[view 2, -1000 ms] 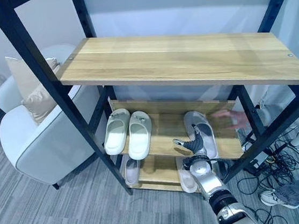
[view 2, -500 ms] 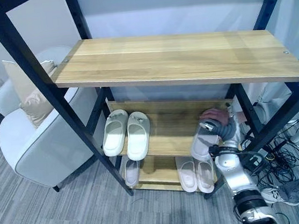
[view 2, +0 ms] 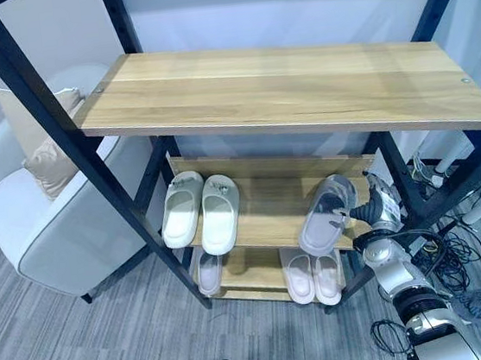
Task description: Arrange the slippers neatly on the shoe rack.
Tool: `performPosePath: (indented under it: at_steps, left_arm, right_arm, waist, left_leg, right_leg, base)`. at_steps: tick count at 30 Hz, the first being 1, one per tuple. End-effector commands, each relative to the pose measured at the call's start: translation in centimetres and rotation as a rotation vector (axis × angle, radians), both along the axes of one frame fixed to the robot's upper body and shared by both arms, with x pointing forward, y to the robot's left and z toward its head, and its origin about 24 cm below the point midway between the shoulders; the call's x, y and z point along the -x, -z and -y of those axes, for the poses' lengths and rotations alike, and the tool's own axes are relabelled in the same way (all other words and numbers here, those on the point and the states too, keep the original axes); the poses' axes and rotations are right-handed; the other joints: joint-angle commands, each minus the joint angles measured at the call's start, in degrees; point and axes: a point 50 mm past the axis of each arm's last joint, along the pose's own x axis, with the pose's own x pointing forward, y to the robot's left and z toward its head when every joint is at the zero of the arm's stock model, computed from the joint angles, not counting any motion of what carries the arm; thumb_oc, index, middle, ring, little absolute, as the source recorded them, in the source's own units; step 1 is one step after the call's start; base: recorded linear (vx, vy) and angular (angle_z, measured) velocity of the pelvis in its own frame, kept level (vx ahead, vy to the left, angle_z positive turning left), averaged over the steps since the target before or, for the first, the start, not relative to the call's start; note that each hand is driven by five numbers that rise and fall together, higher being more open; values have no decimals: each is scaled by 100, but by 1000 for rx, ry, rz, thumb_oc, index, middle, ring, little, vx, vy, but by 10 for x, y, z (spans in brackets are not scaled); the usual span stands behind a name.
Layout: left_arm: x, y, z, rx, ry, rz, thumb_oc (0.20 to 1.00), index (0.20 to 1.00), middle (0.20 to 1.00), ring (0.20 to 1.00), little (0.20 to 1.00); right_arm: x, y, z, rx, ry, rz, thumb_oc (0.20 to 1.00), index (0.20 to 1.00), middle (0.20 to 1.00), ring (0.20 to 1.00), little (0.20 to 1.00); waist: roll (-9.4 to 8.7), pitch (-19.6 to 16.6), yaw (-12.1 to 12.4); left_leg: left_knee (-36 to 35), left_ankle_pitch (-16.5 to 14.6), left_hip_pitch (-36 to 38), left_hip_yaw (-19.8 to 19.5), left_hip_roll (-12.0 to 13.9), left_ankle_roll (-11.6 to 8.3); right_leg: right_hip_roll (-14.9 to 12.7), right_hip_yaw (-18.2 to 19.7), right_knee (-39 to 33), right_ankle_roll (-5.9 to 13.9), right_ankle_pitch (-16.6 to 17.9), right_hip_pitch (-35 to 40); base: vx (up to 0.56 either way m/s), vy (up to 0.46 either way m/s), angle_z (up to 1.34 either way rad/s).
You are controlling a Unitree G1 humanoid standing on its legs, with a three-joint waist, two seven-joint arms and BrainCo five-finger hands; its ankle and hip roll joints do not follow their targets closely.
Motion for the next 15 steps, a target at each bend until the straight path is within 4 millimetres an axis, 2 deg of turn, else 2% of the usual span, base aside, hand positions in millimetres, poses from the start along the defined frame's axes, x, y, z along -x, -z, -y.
performPosePath:
  at_steps: [1, 6, 15]
  left_arm:
    - [-12, -2, -4, -8, 4, 4, 1000, 1000, 1000, 1000, 1000]
    - [-4, -1, -6, -7, -12, -12, 1000, 1000, 1000, 1000, 1000]
    - [-11, -2, -6, 0, -10, 18, 1000, 1000, 1000, 1000, 1000]
  right_arm:
    - [-16, -25, 7, 0, 16, 64, 1000, 1000, 1000, 1000, 1000]
    - [-22, -15, 10, -79, 81, 14, 1000, 1000, 1000, 1000, 1000]
    - [-29, -7, 13, -152, 160, -62, 1000, 1000, 1000, 1000, 1000]
  waist:
    - [-156, 65, 107]
    - [-138, 106, 181]
    - [-134, 188, 314]
  left_leg:
    - [40, -729, 270, -92, -2, -177]
    - [40, -669, 136, -104, -11, -191]
    - [40, -553, -182, -111, -41, -211]
  right_leg:
    - [-325, -94, 61, 371, -104, 101]
    - [-330, -96, 61, 383, -84, -7]
    - [-332, -103, 61, 405, -31, -297]
  base:
    - [26, -16, -3]
    - [0, 0, 0]
    - [6, -1, 1]
